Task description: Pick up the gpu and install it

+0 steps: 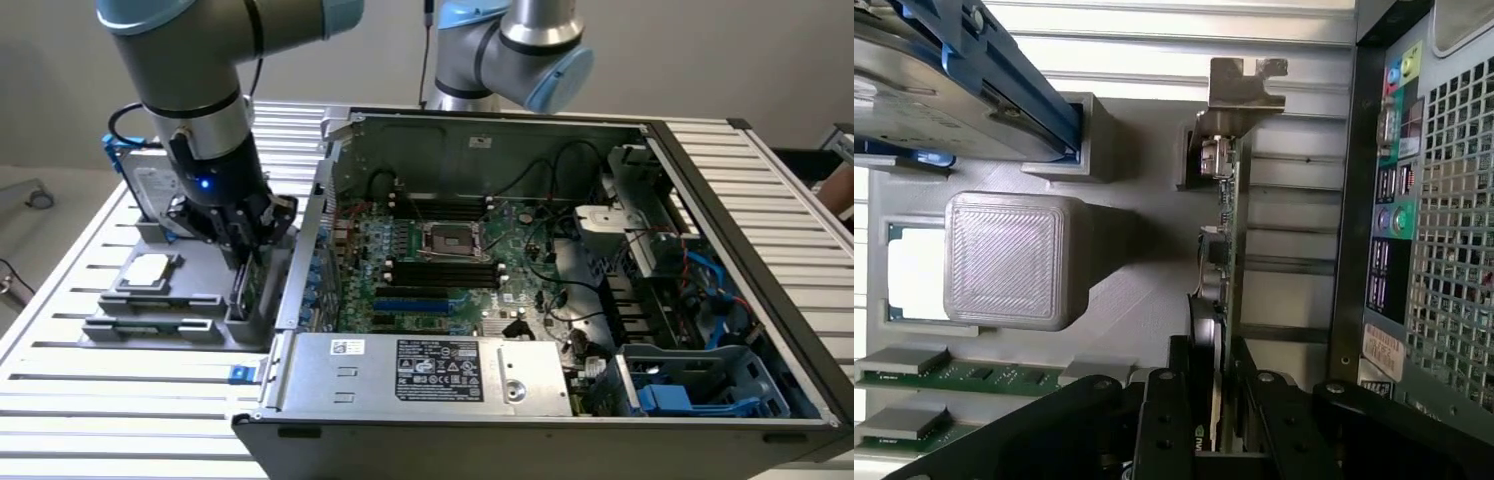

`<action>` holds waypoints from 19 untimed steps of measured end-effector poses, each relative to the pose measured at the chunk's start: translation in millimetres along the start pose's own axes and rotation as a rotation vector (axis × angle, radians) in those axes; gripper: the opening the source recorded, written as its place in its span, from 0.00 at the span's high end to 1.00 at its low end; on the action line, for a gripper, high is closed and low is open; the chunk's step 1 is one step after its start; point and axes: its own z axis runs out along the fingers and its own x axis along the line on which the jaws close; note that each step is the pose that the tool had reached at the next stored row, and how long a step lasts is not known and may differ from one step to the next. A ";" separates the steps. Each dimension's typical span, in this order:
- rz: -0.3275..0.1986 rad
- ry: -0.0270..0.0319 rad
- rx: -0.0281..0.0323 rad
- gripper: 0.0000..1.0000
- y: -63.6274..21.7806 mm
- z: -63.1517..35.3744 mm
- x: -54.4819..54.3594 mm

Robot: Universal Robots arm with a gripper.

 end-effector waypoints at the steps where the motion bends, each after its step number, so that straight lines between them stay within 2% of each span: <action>1: 0.000 0.0002 0.0002 0.74 -0.1 0.7 0.0; 4: 0.000 0.0001 0.0001 0.74 -0.1 0.7 0.0; 6: 0.000 -0.0037 -0.0023 0.74 0.3 -2.5 -0.4; 8: 0.000 -0.0004 -0.0003 0.74 0.6 -12.8 0.2; 19: 0.000 -0.0002 -0.0001 0.74 3.2 -62.9 1.7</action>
